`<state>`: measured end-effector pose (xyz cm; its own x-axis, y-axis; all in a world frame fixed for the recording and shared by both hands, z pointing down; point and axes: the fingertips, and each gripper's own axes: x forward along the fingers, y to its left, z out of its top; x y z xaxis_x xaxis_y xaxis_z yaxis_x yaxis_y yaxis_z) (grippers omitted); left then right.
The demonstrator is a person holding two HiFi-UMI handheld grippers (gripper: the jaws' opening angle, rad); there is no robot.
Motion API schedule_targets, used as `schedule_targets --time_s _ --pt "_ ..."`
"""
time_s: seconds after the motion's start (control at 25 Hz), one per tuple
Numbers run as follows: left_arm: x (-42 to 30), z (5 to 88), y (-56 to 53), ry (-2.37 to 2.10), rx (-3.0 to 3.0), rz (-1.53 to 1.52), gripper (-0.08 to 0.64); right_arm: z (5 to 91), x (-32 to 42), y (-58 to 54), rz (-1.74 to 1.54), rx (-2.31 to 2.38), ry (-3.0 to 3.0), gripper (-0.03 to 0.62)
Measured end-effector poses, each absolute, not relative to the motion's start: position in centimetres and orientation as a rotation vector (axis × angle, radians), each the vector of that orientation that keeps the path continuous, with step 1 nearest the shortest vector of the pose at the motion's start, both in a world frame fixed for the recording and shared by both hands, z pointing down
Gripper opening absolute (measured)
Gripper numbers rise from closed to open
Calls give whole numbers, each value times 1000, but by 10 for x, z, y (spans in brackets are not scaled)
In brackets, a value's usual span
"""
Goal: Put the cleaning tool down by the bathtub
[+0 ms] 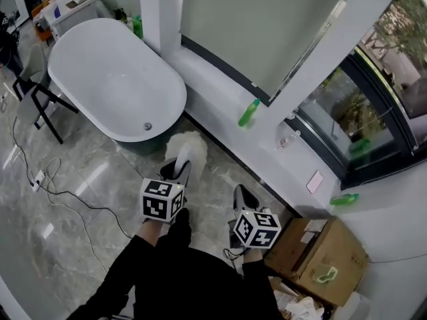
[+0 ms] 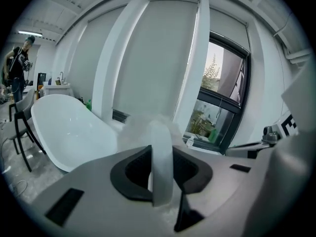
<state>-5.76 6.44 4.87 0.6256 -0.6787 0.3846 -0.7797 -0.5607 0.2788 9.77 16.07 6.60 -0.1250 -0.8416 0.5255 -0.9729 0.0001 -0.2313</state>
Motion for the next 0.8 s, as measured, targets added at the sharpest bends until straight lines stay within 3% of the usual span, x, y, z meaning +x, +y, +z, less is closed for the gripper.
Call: schedule_targets --time_s 0.8 --pt "-28 128 -55 -1090 2401 429 95 136 120 62 829 1806 -1880 0"
